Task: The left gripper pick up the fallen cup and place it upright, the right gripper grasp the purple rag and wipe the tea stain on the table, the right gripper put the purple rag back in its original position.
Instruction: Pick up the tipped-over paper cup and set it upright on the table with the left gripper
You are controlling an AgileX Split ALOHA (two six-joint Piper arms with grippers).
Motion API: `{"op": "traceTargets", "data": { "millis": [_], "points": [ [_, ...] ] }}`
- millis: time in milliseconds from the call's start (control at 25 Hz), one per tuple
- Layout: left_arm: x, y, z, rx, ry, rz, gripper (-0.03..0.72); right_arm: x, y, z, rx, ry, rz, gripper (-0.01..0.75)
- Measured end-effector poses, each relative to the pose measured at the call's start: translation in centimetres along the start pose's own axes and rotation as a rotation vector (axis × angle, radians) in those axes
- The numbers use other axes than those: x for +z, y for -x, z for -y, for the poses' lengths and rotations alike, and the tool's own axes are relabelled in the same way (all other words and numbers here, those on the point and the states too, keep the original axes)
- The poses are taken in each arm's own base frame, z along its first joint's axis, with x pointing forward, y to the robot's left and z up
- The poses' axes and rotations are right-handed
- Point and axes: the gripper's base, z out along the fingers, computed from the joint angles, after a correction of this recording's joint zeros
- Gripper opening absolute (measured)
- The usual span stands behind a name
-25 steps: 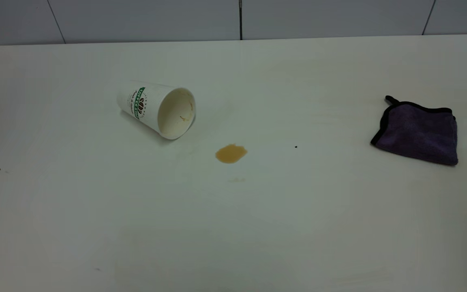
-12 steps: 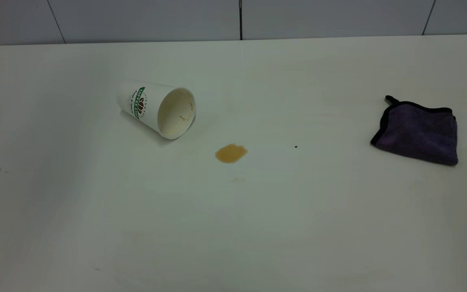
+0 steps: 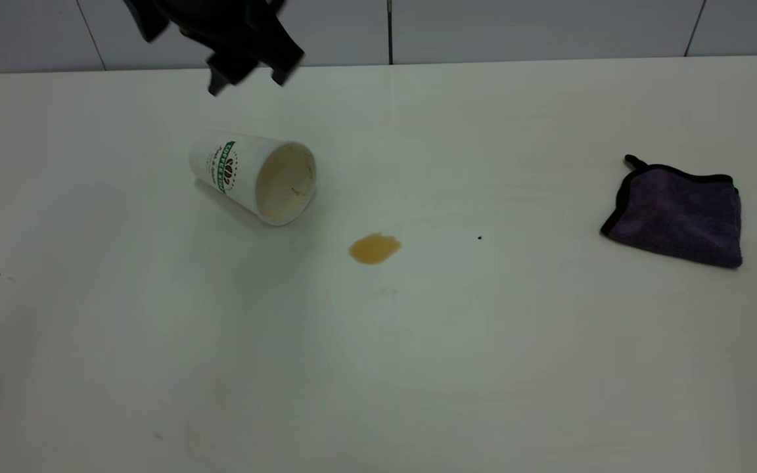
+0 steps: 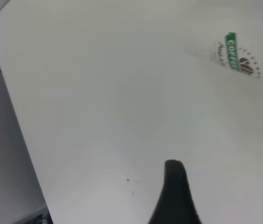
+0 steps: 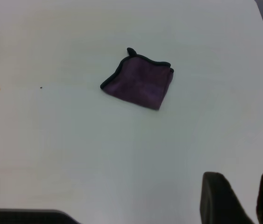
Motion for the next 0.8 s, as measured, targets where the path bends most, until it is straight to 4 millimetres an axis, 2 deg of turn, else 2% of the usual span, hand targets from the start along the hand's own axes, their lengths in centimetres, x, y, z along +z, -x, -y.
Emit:
{"op": "traceTargets", "data": {
  "millis": [200,480,640,800],
  "points": [
    [3.9,0.7,3.8,0.110,0.046,-0.020,0.610,0.0,0.0,0.0,0.000,0.000,0.000,0.238],
    [8.0,1.6,7.0,0.180,0.086,0.062,0.599,0.0,0.0,0.0,0.000,0.000,0.000,0.238],
    [9.6,2.0,8.0,0.193,0.112,0.099,0.593,0.0,0.0,0.0,0.000,0.000,0.000,0.238],
    [11.6,1.9,7.7,0.176,0.123,0.084,0.593,0.0,0.0,0.0,0.000,0.000,0.000,0.238]
  ]
}}
